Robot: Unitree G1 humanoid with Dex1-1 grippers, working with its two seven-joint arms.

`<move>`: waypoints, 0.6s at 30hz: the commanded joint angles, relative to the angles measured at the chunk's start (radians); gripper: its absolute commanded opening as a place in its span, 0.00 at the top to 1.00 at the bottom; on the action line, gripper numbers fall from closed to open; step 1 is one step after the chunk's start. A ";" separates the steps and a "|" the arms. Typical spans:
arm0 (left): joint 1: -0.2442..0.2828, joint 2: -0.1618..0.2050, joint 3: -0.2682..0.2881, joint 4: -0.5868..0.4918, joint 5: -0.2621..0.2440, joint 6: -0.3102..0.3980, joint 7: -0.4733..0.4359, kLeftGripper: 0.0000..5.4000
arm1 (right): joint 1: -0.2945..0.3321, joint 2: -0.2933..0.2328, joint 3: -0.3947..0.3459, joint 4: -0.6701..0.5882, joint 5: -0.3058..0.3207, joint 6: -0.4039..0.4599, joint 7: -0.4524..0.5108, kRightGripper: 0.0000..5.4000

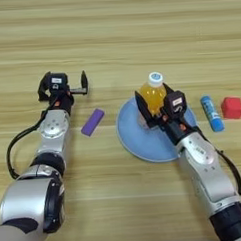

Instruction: Move the objects on the table

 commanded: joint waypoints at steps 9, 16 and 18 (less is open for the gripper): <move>-0.006 0.001 -0.001 -0.005 0.011 -0.006 0.006 0.00 | -0.002 0.007 -0.011 0.077 -0.031 -0.037 -0.012 0.35; -0.006 0.000 -0.001 -0.005 0.011 -0.006 0.007 0.00 | -0.004 0.006 -0.017 0.098 -0.030 -0.041 -0.013 0.19; -0.007 0.000 -0.001 -0.005 0.011 -0.005 0.007 0.00 | -0.004 0.006 -0.018 0.099 -0.028 -0.040 -0.011 0.15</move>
